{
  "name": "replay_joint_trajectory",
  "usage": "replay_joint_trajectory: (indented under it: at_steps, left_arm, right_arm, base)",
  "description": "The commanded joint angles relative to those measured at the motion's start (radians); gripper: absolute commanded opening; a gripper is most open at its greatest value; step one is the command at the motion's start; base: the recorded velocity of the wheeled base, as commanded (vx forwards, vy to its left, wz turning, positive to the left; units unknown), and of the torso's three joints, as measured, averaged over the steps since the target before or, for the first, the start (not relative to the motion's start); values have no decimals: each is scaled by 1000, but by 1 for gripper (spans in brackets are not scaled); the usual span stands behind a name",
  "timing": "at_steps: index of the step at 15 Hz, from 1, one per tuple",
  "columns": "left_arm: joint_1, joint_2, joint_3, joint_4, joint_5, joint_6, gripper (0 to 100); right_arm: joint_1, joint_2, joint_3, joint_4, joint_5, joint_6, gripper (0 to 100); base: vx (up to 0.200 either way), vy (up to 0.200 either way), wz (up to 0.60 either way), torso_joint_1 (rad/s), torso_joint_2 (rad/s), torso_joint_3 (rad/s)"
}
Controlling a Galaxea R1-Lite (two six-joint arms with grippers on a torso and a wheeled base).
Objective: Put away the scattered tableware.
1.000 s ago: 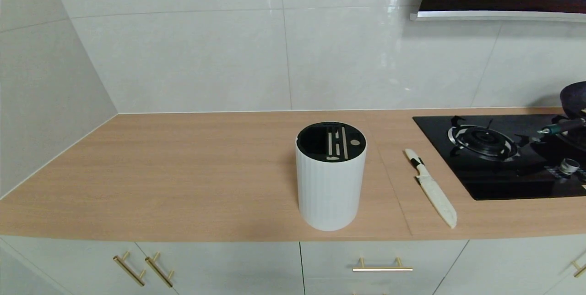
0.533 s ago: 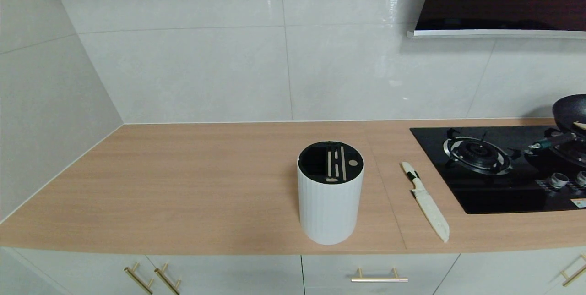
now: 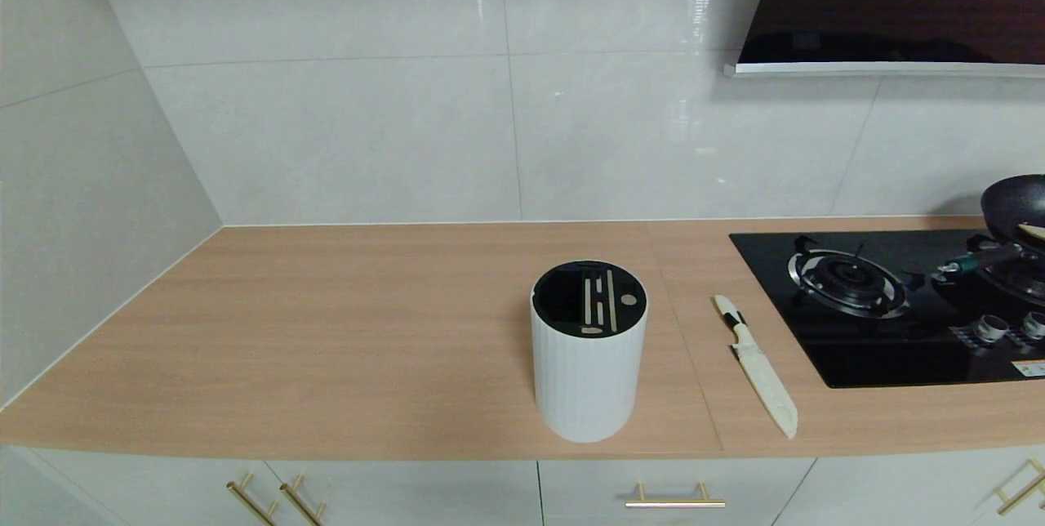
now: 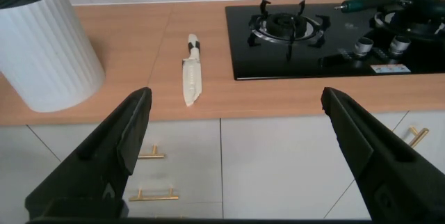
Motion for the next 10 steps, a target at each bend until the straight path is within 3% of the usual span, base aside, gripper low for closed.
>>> replay_joint_trajectory:
  at_steps: [1, 8, 10]
  left_arm:
    - [0, 0, 0, 0, 1, 0, 100]
    - [0, 0, 0, 1, 1, 1, 100]
    - [0, 0, 0, 1, 1, 0, 100]
  right_arm:
    - [0, 1, 0, 0, 0, -3, 100]
    - [3, 12, -17, -5, 27, -52, 100]
    - [30, 127, -232, -8, 128, 79, 100]
  base:
    - [0, 0, 0, 0, 0, 0]
    - [0, 0, 0, 0, 0, 0]
    - [0, 0, 0, 0, 0, 0]
